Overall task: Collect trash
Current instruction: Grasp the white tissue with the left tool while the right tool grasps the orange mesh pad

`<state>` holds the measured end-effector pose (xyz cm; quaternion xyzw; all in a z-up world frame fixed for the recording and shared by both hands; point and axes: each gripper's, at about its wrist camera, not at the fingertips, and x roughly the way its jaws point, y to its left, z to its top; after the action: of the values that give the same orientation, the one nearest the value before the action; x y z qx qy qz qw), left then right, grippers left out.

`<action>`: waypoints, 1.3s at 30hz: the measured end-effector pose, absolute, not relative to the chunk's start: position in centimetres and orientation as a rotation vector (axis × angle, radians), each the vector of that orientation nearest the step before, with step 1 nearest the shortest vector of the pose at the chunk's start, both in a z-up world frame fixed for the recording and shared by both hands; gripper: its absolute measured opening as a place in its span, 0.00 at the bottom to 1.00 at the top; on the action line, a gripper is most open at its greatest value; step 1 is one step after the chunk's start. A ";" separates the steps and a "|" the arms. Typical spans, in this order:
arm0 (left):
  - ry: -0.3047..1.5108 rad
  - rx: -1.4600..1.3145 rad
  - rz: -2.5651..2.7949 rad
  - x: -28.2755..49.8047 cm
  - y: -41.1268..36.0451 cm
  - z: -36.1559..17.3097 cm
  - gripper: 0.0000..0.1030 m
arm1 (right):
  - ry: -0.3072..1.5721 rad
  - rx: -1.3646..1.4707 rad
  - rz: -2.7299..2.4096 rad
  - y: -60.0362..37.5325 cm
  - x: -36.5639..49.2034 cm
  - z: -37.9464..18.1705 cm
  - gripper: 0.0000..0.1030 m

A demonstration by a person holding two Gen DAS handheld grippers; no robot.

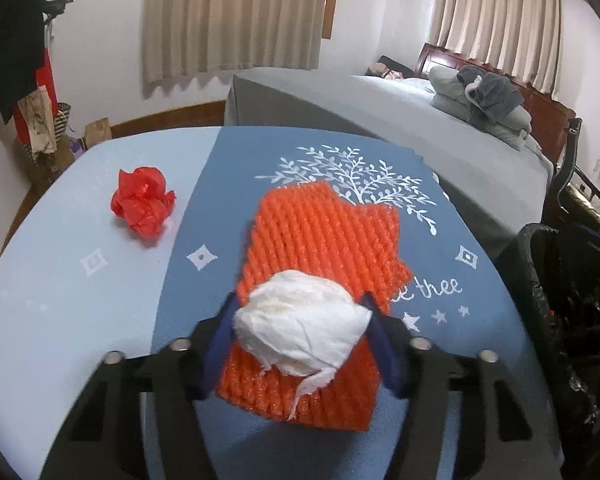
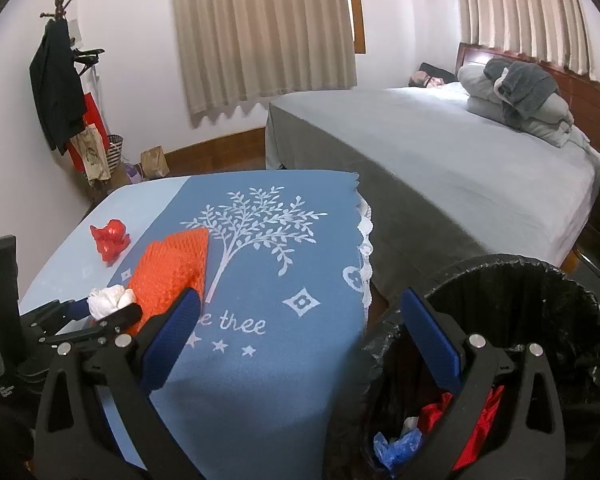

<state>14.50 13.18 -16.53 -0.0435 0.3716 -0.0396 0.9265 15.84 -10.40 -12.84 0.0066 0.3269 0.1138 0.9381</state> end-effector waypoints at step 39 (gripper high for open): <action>0.698 -0.112 0.126 10.3 24.4 -15.1 0.47 | 0.803 -0.042 0.385 2.3 17.2 -17.2 0.69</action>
<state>10.31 24.43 -15.09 -0.0547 0.3413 0.0616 0.9363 17.19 2.32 -17.16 -0.0203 0.3885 0.1862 0.9022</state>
